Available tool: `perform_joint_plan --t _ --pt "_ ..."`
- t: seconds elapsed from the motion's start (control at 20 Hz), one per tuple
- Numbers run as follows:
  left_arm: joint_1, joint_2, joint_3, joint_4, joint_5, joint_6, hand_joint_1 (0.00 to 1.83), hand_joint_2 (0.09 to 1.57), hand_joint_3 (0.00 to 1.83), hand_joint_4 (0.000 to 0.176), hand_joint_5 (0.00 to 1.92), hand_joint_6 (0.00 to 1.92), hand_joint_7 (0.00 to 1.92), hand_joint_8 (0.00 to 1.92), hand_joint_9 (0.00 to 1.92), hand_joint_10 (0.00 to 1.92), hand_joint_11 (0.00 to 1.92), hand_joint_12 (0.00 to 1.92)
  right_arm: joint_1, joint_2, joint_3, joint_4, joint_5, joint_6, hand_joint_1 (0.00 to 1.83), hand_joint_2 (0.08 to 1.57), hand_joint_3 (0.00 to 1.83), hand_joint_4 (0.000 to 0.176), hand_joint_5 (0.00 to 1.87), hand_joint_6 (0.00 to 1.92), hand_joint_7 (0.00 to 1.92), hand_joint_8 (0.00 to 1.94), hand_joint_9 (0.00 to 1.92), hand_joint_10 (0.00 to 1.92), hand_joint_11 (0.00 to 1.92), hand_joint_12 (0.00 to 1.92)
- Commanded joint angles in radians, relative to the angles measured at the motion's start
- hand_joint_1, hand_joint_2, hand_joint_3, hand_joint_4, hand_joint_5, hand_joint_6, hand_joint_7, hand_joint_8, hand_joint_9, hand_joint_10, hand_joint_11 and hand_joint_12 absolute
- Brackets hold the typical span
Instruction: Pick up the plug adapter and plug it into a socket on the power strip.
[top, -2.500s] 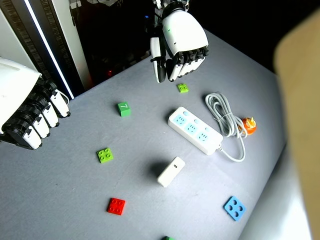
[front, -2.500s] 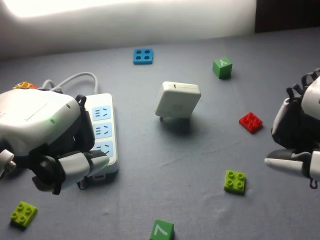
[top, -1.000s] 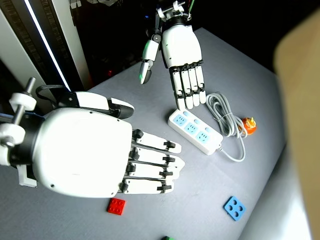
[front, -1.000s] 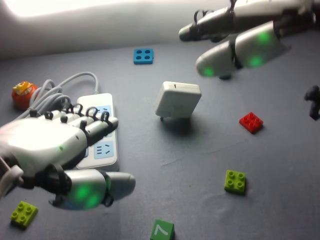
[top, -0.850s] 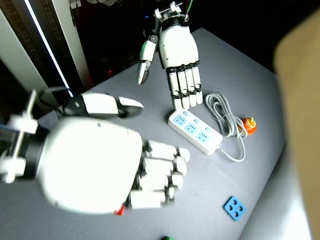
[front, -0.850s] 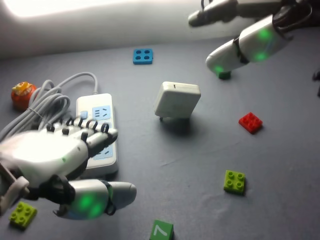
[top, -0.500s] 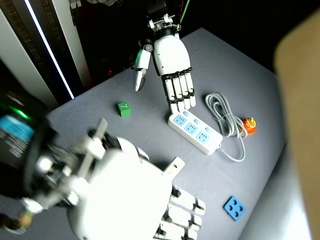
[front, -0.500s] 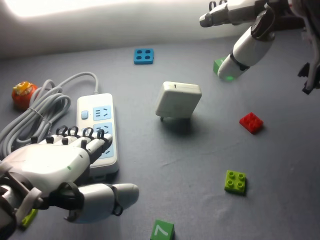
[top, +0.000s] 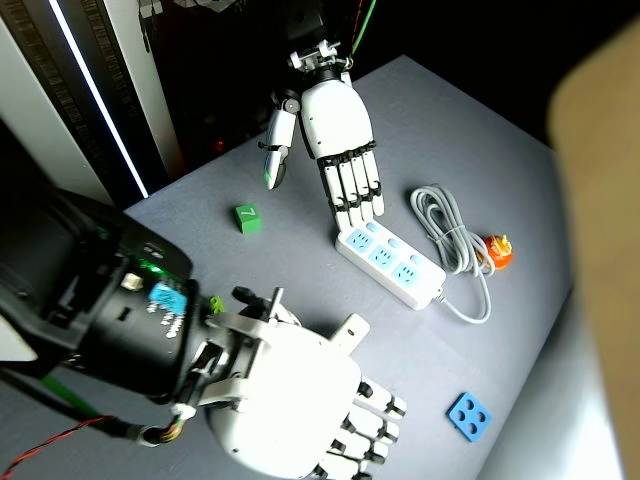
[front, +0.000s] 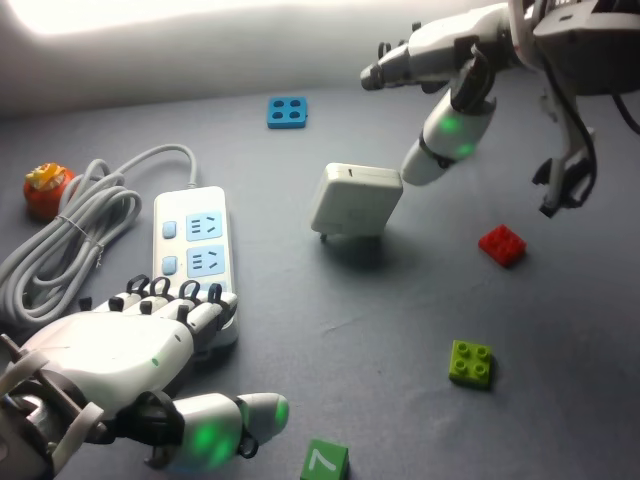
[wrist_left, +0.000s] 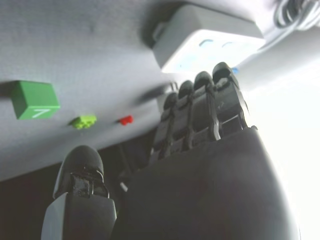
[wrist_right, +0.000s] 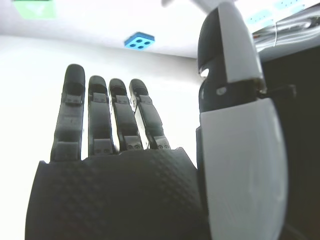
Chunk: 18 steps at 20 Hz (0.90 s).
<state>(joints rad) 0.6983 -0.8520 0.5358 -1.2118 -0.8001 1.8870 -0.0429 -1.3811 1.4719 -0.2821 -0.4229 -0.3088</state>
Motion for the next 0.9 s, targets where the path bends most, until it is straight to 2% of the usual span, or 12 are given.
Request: perform_joint_plan --t 0.0,0.25,0.45,0.6,0.65,0.85 --pt "-0.001 -0.003 0.002 0.051 -0.065 -0.004 0.00 1.18 0.00 0.000 0.02 0.01 0.07 0.01 0.06 0.01 0.01 0.01 0.009 -0.003 0.005 -0.001 0.092 0.007 1.13 0.94 0.00 0.000 0.06 0.00 0.04 0.00 0.05 0.00 0.00 0.39" --pt "-0.001 -0.035 0.007 0.051 -0.081 -0.006 0.00 1.18 0.00 0.000 0.00 0.00 0.05 0.00 0.04 0.00 0.00 0.00 0.002 -0.040 0.019 0.019 0.087 0.007 1.17 0.94 0.00 0.000 0.08 0.00 0.05 0.00 0.03 0.00 0.00 0.36" --pt "0.005 -0.050 0.015 0.051 -0.087 -0.006 0.00 1.18 0.00 0.000 0.02 0.01 0.07 0.01 0.06 0.01 0.02 0.01 -0.015 -0.055 0.023 0.043 0.096 0.008 1.19 0.95 0.00 0.000 0.08 0.00 0.05 0.00 0.05 0.00 0.00 0.42" --pt "0.008 -0.057 0.027 0.051 -0.099 -0.007 0.00 1.18 0.00 0.000 0.03 0.01 0.07 0.00 0.06 0.00 0.02 0.01 -0.028 -0.074 0.041 0.043 0.097 0.008 1.22 0.96 0.00 0.000 0.08 0.00 0.04 0.00 0.03 0.00 0.00 0.37" --pt "0.008 -0.060 0.034 0.051 -0.099 -0.007 0.00 1.18 0.00 0.000 0.03 0.01 0.07 0.00 0.06 0.00 0.02 0.01 -0.034 -0.081 0.048 0.043 0.105 0.007 1.24 0.95 0.00 0.000 0.10 0.00 0.06 0.00 0.05 0.00 0.00 0.41" --pt "0.011 -0.069 0.050 0.051 -0.099 -0.009 0.00 1.19 0.00 0.000 0.02 0.00 0.06 0.00 0.04 0.00 0.00 0.00 -0.051 -0.099 0.058 0.042 0.121 0.002 1.22 0.96 0.00 0.000 0.09 0.00 0.05 0.00 0.04 0.00 0.00 0.37"
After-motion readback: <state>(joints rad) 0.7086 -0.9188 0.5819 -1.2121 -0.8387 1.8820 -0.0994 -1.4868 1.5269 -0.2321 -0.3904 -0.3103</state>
